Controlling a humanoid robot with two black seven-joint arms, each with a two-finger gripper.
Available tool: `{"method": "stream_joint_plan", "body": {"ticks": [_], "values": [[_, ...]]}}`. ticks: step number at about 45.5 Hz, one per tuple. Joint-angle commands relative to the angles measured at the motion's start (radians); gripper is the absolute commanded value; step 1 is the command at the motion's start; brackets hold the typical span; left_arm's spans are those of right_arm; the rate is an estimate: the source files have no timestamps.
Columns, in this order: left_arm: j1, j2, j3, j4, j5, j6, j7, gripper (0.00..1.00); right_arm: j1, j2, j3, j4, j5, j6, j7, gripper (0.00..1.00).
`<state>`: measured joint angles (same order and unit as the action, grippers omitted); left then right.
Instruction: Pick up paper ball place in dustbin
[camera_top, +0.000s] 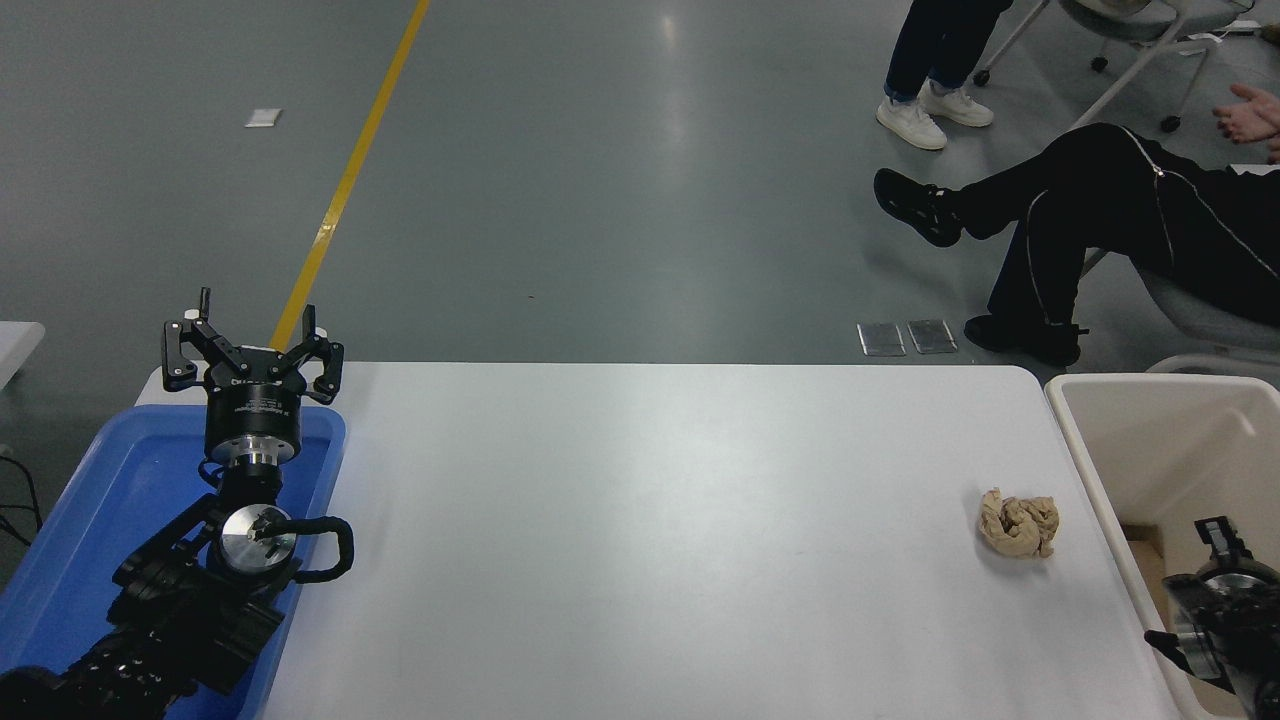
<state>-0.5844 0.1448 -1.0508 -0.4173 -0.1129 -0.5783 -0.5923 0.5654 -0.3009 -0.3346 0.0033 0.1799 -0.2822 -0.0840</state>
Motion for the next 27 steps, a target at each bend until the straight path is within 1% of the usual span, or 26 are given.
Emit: {"method": "stream_joint_plan", "body": {"ticks": [1, 6, 10, 11, 20, 27], "values": [[0.001, 0.001, 0.000, 0.000, -0.001, 0.000, 0.000, 0.99, 0.074, -0.040, -0.076, 0.020, -0.003, 0.031, 0.001, 0.98], [0.000, 0.001, 0.000, 0.000, 0.001, 0.000, 0.000, 0.99, 0.148, -0.061, -0.090, 0.084, -0.003, 0.055, 0.001, 0.99], [0.000, 0.001, 0.000, 0.000, 0.001, 0.000, 0.000, 0.99, 0.197, -0.115, -0.092, 0.193, -0.003, 0.061, 0.001, 1.00], [0.000, -0.001, 0.000, 0.000, 0.001, 0.000, 0.000, 0.99, 0.229, -0.141, -0.093, 0.254, -0.005, 0.061, 0.001, 1.00], [-0.003, 0.001, 0.000, 0.000, 0.001, 0.000, 0.000, 0.99, 0.346, -0.194, -0.098, 0.477, -0.005, 0.061, 0.001, 1.00], [-0.003, -0.001, 0.000, 0.000, 0.001, -0.002, 0.000, 0.99, 0.471, -0.245, -0.220, 0.661, -0.002, 0.061, 0.000, 1.00]]}}
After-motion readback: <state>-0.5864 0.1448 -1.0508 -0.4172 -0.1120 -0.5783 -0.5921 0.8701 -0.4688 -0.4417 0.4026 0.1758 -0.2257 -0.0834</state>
